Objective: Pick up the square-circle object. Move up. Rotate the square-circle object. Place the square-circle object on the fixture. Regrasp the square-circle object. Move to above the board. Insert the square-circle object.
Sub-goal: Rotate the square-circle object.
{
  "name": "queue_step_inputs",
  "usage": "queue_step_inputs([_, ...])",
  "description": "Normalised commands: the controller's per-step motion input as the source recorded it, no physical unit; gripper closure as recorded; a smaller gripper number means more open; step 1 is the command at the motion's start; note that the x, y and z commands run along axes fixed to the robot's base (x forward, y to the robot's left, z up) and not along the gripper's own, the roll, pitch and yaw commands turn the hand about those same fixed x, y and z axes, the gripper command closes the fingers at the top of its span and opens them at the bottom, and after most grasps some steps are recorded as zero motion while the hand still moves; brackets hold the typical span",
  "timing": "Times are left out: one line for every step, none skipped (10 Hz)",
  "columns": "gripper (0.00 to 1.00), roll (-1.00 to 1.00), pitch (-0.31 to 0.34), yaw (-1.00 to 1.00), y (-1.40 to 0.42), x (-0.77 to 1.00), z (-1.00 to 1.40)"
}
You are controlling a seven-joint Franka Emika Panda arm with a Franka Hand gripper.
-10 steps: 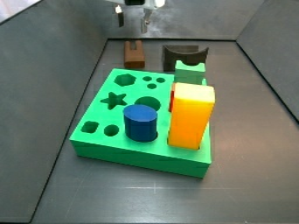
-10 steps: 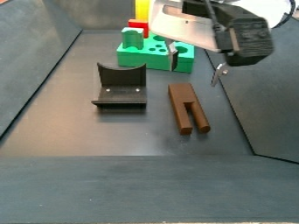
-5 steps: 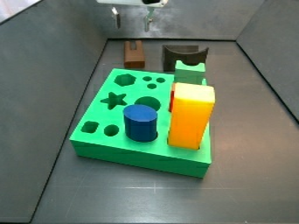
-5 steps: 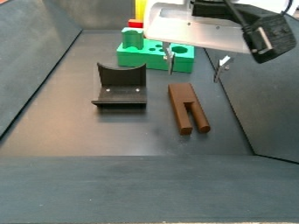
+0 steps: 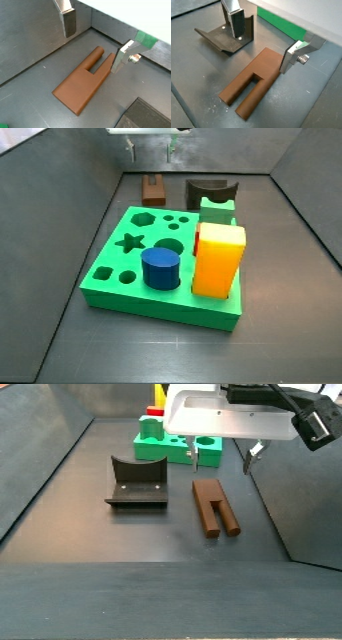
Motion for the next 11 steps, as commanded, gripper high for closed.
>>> queue_step_inputs([0.00,0.00,-0.009,-0.05,0.00,0.01,-1.00])
queue_step_inputs([0.00,0.00,-0.025,-0.05,0.00,0.02,-1.00])
queue_step_inputs([0.00,-0.01,-0.032,-0.04,0.00,0.02,-1.00])
queue_step_inputs([0.00,-0.02,-0.038,-0.03,0.01,0.03,-1.00])
queue_step_inputs([0.00,-0.03,-0.038,-0.03,0.01,0.04,-1.00])
queue_step_inputs([0.00,-0.04,-0.034,-0.02,0.01,0.04,-0.88])
queue_step_inputs([0.00,-0.05,-0.033,-0.02,0.01,0.05,-0.80])
queue_step_inputs([0.00,-0.06,-0.036,-0.01,0.01,0.05,-0.62])
queue_step_inputs([0.00,-0.06,-0.042,0.00,0.01,0.04,-0.49])
queue_step_inputs([0.00,-0.07,-0.052,0.00,0.01,0.04,-0.33])
queue_step_inputs([0.00,-0.07,-0.060,0.00,0.01,0.03,-0.25])
